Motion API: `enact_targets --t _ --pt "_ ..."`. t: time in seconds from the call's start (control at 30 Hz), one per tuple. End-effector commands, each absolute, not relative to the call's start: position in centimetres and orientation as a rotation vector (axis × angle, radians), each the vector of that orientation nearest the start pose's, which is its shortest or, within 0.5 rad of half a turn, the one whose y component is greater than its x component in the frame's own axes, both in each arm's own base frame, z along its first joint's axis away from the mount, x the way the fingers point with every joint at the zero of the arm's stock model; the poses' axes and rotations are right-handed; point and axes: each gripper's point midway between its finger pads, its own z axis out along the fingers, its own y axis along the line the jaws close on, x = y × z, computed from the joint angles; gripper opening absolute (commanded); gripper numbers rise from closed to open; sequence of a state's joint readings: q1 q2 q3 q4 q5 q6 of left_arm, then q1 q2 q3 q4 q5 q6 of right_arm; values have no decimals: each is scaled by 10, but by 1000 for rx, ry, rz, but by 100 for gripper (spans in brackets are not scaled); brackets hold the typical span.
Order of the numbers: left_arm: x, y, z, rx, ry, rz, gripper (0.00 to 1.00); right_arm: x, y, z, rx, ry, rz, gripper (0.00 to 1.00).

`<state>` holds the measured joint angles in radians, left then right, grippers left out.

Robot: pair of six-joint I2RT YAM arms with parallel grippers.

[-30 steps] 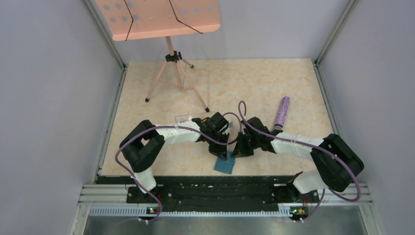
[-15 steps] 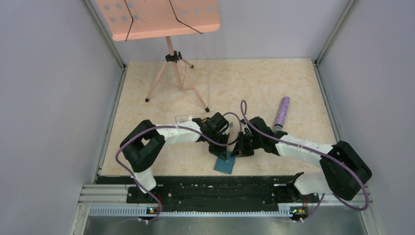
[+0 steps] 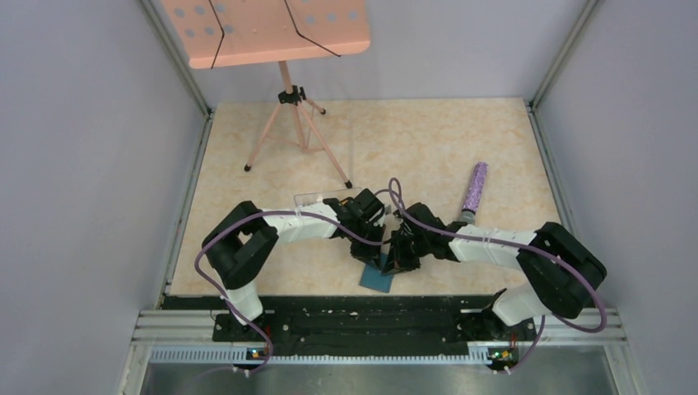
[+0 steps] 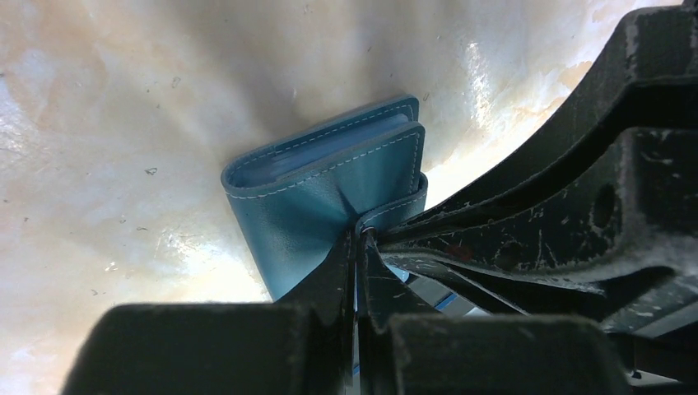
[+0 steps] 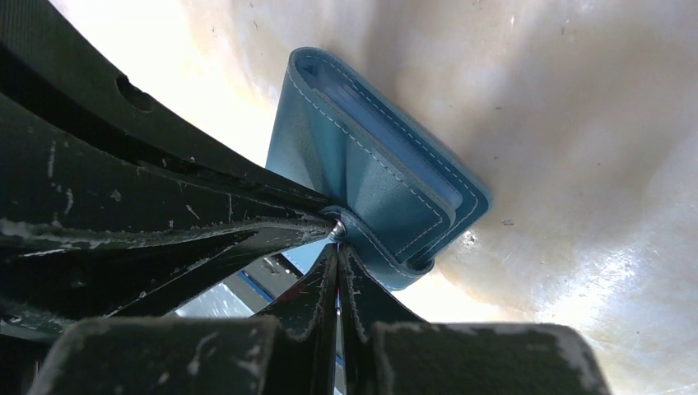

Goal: Put the credit cards into the card holder
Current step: Close the card holder at the corner of the board.

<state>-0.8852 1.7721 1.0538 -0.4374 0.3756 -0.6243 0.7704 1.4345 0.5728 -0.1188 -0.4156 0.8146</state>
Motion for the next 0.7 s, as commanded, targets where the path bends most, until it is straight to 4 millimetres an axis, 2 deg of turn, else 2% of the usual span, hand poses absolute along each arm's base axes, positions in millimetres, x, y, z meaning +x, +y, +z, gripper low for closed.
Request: enact_targets --t 0.0,0.07,0.13,0.2,0.33,0.43,0.67 --pt "162 -315 17 529 2948 -692 0 144 261 9 -94 2878 842 0" --pt "164 -317 22 538 2932 -696 3 143 259 8 -91 2886 827 0" --pt "166 -315 25 541 2923 -666 12 142 257 6 -90 2893 818 0" --pt "169 -313 28 544 2909 -636 14 141 256 6 -85 2895 819 0" --pt "169 -311 24 554 2918 -609 10 140 257 7 -85 2898 832 0" --pt "166 -310 18 563 2940 -599 0 140 262 13 -97 2881 869 0" --pt "163 -309 14 585 2951 -587 0 158 273 54 -105 2709 963 0"
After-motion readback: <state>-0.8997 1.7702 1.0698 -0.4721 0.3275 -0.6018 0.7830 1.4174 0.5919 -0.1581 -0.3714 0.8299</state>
